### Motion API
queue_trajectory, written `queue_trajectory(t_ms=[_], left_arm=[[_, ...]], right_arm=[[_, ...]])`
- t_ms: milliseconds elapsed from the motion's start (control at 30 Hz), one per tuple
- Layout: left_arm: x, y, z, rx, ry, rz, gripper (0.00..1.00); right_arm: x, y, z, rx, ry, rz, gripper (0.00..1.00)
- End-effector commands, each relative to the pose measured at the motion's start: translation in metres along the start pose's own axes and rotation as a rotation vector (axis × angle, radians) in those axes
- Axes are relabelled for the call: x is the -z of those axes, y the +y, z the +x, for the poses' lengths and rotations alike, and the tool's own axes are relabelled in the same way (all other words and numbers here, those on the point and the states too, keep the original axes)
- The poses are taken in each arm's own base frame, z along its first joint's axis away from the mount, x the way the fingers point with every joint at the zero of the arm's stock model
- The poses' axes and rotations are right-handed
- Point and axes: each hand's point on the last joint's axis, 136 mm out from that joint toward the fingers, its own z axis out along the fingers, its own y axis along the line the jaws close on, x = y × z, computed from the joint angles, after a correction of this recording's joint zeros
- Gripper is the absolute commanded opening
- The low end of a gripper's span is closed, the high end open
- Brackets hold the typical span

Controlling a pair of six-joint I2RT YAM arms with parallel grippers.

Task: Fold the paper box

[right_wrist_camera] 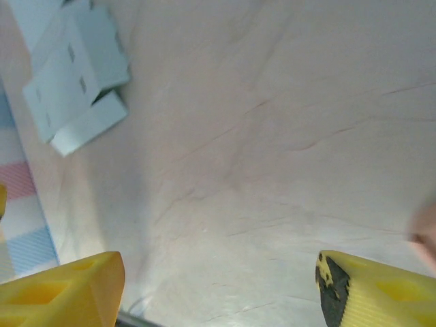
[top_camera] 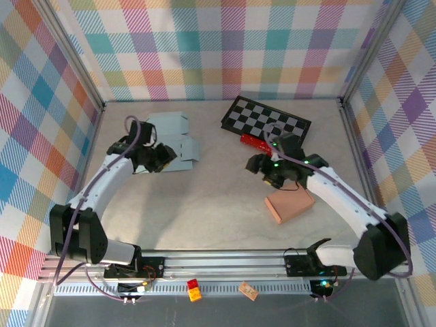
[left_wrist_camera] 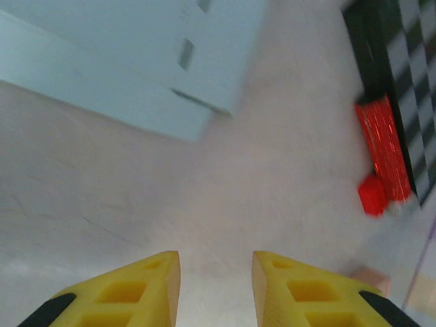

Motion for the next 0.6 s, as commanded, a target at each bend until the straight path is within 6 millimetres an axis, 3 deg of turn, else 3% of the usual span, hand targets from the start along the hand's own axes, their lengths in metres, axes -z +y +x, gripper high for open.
queue_trajectory(t_ms=[0,133,300,433,500,567], left_arm=[[-0.004,0.022,-0.033,0.068,-0.061,-0.003,0.32],[-0.004,0.052,-0.076,0.173,-0.143,-0.029,0.33],[-0.022,0.09,-0.113,0.353,-0.165,-0.011,0.36],[-0.035,0.092,-0.151,0.323,-0.228,-0.017,0.35],[-0.049,0.084,-0.169,0.304,-0.25,0.037,0.33],[-0.073,0.085,-0.173,0.326,-0.2,0.069,0.31]], right_arm=[[-0.022,0.052,0.007,-0.018,0.058,-0.194,0.74],[-0.064,0.078,0.009,-0.182,0.066,-0.314,0.74],[-0.106,0.098,-0.002,-0.35,-0.002,-0.398,0.73],[-0.129,0.108,-0.005,-0.396,0.002,-0.389,0.73],[-0.137,0.108,-0.003,-0.416,0.012,-0.37,0.73],[-0.144,0.105,-0.002,-0.434,0.021,-0.358,0.73]])
